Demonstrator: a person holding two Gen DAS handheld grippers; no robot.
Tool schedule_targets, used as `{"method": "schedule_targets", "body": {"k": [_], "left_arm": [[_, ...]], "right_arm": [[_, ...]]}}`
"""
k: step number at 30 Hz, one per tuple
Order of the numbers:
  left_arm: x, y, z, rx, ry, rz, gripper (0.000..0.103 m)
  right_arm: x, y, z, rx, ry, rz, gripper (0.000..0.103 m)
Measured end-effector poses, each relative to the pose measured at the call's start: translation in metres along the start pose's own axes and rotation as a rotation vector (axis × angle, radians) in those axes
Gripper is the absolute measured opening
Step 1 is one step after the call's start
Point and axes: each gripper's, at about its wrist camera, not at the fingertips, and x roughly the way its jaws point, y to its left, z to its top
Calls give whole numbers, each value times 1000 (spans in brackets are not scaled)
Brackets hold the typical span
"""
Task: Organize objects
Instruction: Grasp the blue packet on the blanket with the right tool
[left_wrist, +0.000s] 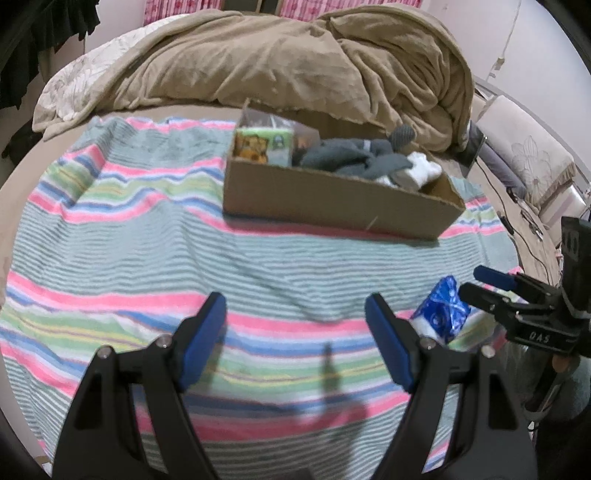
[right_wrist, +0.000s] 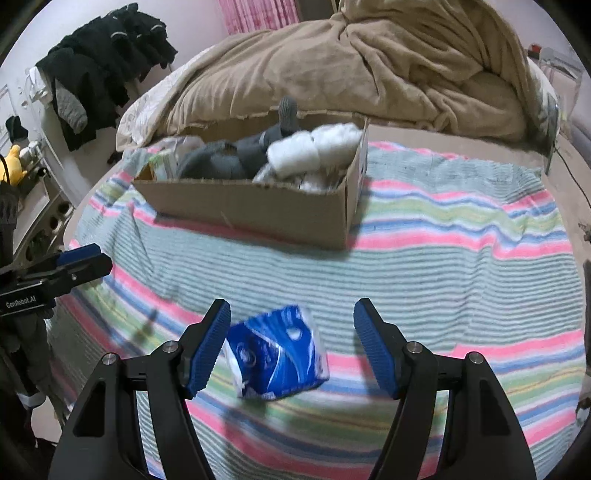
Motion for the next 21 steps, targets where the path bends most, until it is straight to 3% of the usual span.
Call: {"method": "schedule_targets", "body": {"k": [11,16,18,21], "left_arm": [[13,-14,-18,15,59,-30,79],[13,-18,-19,28,65,-34,79],[11,-17,-18,26,59,-31,79],[10,-14,-17,20,58,-29,79]], "right_arm": [[26,14,-21,-65,113,7,72],[34,23,-26,-115,135,-10,54],[32,22,-26,-111,132,6,36],[26,25,-26,-129,121,22,26]]}}
